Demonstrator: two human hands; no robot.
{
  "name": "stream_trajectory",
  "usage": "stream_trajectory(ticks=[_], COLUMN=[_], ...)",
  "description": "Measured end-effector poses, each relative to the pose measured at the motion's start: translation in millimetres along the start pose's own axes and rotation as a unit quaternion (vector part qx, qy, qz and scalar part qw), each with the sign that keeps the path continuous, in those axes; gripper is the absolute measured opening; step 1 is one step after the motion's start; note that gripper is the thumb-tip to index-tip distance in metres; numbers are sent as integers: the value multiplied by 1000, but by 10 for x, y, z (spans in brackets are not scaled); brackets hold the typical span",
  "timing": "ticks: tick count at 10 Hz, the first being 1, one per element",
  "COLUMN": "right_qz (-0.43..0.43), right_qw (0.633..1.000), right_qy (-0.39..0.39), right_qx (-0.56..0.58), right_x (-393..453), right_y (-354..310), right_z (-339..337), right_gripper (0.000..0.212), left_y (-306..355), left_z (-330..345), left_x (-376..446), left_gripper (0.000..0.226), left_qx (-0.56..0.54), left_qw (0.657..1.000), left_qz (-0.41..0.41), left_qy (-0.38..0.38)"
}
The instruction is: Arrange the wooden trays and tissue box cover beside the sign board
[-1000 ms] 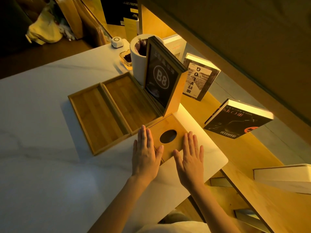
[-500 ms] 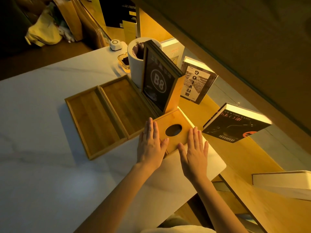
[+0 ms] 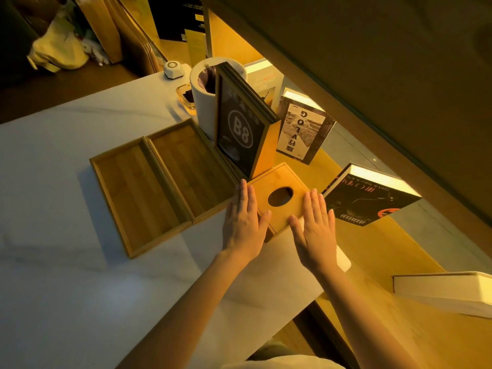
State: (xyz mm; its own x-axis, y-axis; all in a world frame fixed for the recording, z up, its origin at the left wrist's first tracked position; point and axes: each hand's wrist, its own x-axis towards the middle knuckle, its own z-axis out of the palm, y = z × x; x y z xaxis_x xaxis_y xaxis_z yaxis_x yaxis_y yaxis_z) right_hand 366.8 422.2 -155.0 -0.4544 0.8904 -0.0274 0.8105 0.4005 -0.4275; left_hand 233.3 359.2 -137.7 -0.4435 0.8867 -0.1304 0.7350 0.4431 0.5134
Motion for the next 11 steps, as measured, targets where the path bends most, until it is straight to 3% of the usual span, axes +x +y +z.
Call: stream_trajectory(ticks=[7, 9, 10, 11], right_qz=[-9, -8, -46, -100], right_qw=[999, 999, 999, 987], right_qy=[7, 2, 17, -26], right_qx=[-37, -40, 13, 124], right_x=[8, 29, 59, 186], right_y=[-18, -74, -220, -550], right_z=[-13, -101, -198, -373], right_gripper=[73, 65, 52, 37], left_y=[-8, -14, 4, -20], left_z=[-75, -146, -282, -566], left_x=[34, 47, 5, 25], left_gripper=[68, 66, 56, 39], left_qx=[20, 13, -25, -70], left_qw=[1000, 999, 999, 997], left_qz=[1, -2, -1, 8], left_qy=[-25, -42, -45, 19])
